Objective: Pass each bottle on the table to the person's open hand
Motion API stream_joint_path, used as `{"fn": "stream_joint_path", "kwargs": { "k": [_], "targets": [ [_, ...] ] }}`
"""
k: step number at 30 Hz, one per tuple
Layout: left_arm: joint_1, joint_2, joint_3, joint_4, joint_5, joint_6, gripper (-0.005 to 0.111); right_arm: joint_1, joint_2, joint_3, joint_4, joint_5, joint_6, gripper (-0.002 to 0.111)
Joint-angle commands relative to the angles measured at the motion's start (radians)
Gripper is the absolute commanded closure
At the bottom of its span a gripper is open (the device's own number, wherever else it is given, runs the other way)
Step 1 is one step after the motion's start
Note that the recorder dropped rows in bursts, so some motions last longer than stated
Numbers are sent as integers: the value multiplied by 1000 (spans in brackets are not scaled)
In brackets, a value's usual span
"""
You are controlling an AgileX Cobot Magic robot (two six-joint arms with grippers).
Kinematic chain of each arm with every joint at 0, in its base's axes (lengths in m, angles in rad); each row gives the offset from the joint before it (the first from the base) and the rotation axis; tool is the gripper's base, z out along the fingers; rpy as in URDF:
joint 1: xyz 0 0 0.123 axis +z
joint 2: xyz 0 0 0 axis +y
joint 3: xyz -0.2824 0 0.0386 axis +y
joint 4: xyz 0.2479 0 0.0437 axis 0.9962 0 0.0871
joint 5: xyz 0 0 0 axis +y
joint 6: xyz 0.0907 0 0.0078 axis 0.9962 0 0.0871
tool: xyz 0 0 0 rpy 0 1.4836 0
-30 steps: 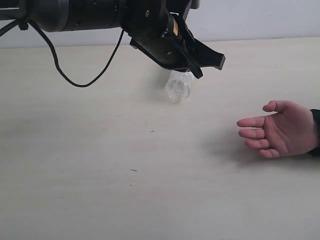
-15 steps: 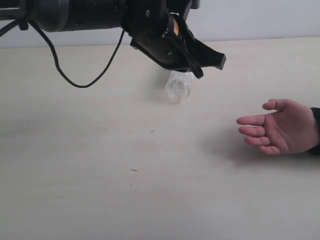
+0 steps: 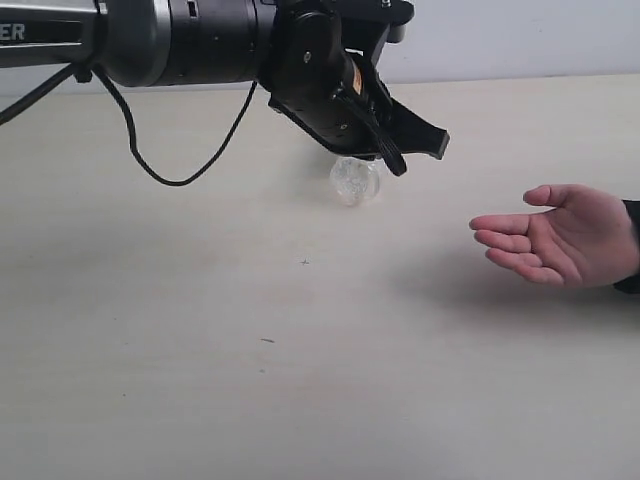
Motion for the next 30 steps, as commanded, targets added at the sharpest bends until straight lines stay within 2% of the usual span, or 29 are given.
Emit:
{"fn": "stream_joint_path", "kwargs": {
  "k": [1, 9, 15, 18, 22, 25, 28, 29, 30],
  "targets": [
    [33, 7, -67, 13, 12, 6, 107, 1, -4, 5, 0, -12, -4, 108],
    [50, 94, -377, 29, 257, 86, 107, 1, -4, 5, 0, -12, -4, 108],
    [50, 245, -634, 32, 414, 138, 107, 1, -4, 5, 0, -12, -4, 108],
    [53, 327, -725, 32, 435, 138, 107, 1, -4, 5, 0, -12, -4, 108],
    [64, 397, -775, 36, 431, 138, 104, 1, -4, 5, 0, -12, -4, 108],
    [81, 425, -777, 36, 417, 127, 85, 1, -4, 5, 0, -12, -4, 108],
    [88, 449, -777, 35, 412, 127, 50, 1, -4, 5, 0, -12, -4, 108],
    [88, 457, -777, 35, 408, 127, 33, 1, -4, 5, 0, -12, -4, 108],
    [88, 463, -777, 35, 400, 127, 24, 1, -4, 5, 0, -12, -4, 108]
  ]
}}
